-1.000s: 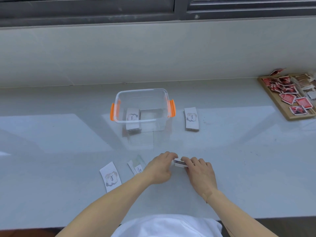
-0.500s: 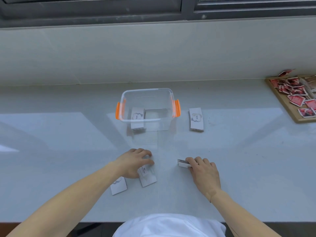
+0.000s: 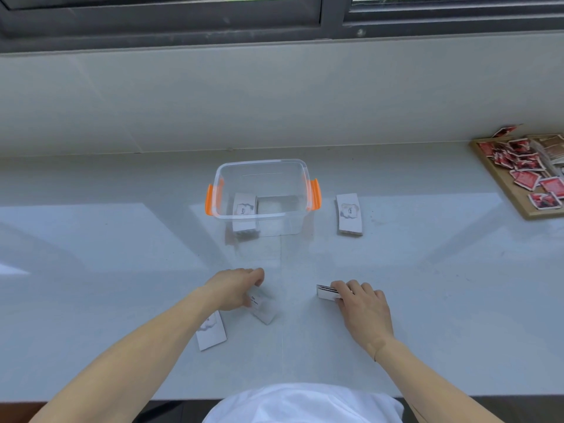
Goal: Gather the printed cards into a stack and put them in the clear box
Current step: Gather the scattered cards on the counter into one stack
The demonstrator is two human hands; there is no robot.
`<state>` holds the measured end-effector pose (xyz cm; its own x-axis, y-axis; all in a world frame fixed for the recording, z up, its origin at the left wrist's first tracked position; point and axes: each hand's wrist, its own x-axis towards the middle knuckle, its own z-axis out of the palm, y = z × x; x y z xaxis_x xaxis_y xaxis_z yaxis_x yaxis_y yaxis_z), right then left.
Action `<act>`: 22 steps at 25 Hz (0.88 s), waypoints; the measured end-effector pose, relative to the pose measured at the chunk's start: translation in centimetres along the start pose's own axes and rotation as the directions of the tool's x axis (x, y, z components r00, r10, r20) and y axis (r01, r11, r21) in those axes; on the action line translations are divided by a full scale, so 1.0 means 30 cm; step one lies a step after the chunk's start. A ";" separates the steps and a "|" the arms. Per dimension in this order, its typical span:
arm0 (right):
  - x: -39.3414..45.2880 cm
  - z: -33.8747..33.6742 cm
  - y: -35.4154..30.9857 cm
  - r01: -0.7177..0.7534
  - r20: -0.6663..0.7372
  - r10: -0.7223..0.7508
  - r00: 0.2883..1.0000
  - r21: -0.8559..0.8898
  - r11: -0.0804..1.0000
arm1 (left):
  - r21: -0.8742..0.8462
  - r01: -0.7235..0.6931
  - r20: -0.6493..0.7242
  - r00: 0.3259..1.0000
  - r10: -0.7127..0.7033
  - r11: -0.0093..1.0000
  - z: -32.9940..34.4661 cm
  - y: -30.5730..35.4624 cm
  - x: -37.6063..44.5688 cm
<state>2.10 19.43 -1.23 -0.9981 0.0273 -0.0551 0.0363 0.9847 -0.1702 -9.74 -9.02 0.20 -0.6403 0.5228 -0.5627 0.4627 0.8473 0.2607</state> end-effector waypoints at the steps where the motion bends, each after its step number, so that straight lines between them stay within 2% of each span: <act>1: 0.000 0.000 0.000 0.001 0.000 -0.001 1.000 -0.002 1.000 | -0.103 0.027 -0.019 0.999 -0.029 0.994 -0.010 0.005 0.001; 4: 0.001 0.004 0.002 -0.002 -0.008 0.002 1.000 0.000 1.000 | -0.258 0.019 -0.185 0.980 -0.069 0.966 -0.039 0.054 0.018; 7: 0.006 0.012 0.001 -0.035 0.016 0.035 0.999 0.015 0.999 | -0.269 -0.036 -0.343 0.937 -0.061 0.962 -0.041 0.134 0.052; 10: 0.005 0.021 0.004 -0.036 -0.010 0.037 0.999 0.056 0.998 | -0.286 -0.084 -0.412 0.910 -0.044 0.954 -0.019 0.227 0.085; 12: 0.000 0.025 0.006 -0.025 -0.020 0.026 0.999 0.073 0.997 | -0.319 -0.138 -0.405 0.914 -0.003 0.938 -0.001 0.291 0.103; 16: -0.008 0.038 0.007 -0.028 -0.022 0.029 0.999 0.059 0.998 | -0.399 -0.223 -0.285 0.952 0.111 0.889 0.023 0.379 0.126; 22: -0.008 0.048 0.009 -0.042 -0.062 0.045 0.997 0.037 0.998 | -0.473 -0.155 -0.163 0.983 0.087 0.867 0.032 0.414 0.131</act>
<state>2.43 19.45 -2.69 -0.9966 0.0818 -0.0013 0.0804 0.9758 -0.2036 -5.92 3.48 0.47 -0.6886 0.6030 -0.4027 0.2107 0.6979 0.6845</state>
